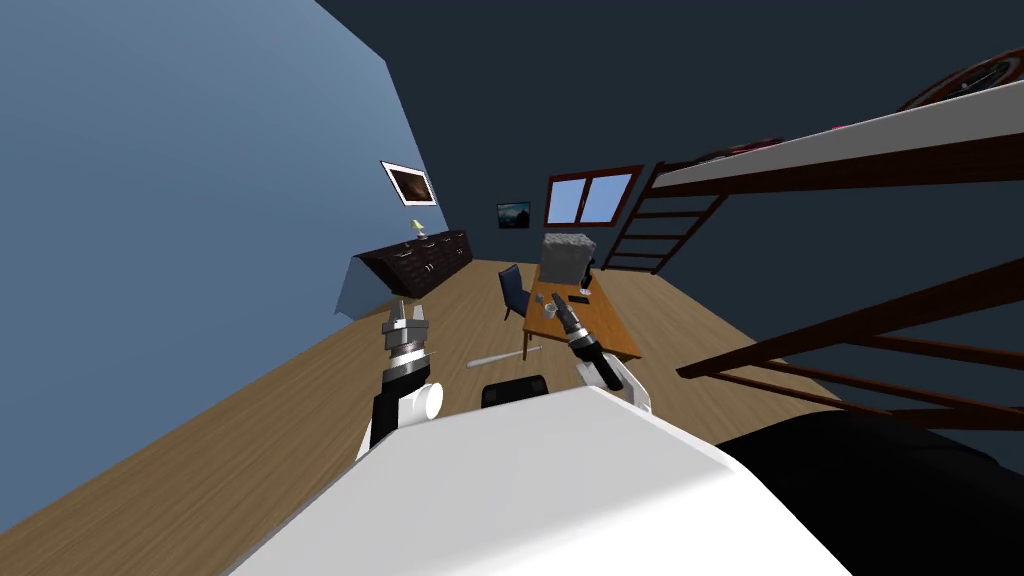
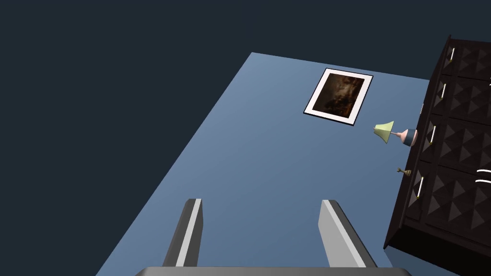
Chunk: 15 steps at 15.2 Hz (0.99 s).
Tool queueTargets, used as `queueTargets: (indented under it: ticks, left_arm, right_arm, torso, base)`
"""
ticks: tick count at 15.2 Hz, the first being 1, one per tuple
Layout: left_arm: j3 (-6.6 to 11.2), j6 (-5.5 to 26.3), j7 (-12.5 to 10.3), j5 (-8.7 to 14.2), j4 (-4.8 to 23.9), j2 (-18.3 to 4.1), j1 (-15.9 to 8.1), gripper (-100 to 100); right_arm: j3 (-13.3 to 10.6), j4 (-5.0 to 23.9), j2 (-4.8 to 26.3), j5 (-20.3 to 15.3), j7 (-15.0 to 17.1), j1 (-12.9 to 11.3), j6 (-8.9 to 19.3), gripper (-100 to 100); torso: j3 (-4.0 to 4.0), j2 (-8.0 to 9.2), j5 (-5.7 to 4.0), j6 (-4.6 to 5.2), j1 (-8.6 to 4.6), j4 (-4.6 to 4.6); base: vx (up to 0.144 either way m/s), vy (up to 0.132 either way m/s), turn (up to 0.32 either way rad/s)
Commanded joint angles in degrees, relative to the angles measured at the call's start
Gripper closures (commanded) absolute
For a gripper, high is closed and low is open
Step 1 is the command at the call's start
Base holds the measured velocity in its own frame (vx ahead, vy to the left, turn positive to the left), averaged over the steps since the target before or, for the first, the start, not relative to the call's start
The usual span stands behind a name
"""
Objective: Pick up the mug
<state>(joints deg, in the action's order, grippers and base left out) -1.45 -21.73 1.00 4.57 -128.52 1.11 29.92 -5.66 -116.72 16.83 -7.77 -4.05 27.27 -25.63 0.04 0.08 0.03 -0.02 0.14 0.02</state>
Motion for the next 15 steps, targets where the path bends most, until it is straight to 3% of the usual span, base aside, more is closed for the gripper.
queueTargets:
  ticks: [1, 3, 4, 10, 13, 15]
  left_arm:
    - [0.0, 0.0, 0.0, 0.0, 0.0, 0.0, 0.0, 0]
    - [0.0, 0.0, 0.0, 0.0, 0.0, 0.0, 0.0, 0]
    - [0.0, 0.0, 0.0, 0.0, 0.0, 0.0, 0.0, 0]
    - [0.0, 0.0, 0.0, 0.0, 0.0, 0.0, 0.0, 0]
    - [0.0, 0.0, 0.0, 0.0, 0.0, 0.0, 0.0, 0]
    - [0.0, 0.0, 0.0, 0.0, 0.0, 0.0, 0.0, 0]
  right_arm:
    - [-0.9, 2.7, 2.9, -1.1, -0.4, -0.5, 0.0, -100]
    - [-0.9, 2.7, 4.1, -1.1, -0.4, -0.5, 0.0, -100]
    - [-1.6, 5.0, 6.3, -1.9, -0.8, -1.0, -0.2, -100]
    - [-3.1, 10.1, 12.7, -3.8, -1.5, -2.1, -0.6, -100]
    - [-4.7, 14.7, 17.0, -5.7, -2.3, -3.2, -1.0, -100]
    - [-4.7, 15.4, 18.4, -5.7, -2.3, -3.2, -1.0, -100]
  torso:
    - [0.0, 0.0, 0.0, 0.0, 0.0, 0.0]
    - [0.0, -0.01, 0.0, 0.0, 0.01, 0.0]
    - [-0.01, -0.01, 0.0, 0.01, -0.02, 0.0]
    - [-0.02, -0.03, 0.0, 0.0, 0.01, -0.01]
    - [-0.04, -0.07, 0.0, 0.0, -0.02, -0.02]
    - [-0.05, -0.08, 0.0, 0.0, 0.0, -0.02]
  base:
    - [-0.018, 0.045, 0.119]
    - [-0.015, 0.036, 0.07]
    - [-0.016, 0.031, 0.105]
    - [-0.012, 0.04, 0.107]
    - [0.0, 0.038, 0.129]
    - [0.001, 0.035, 0.095]
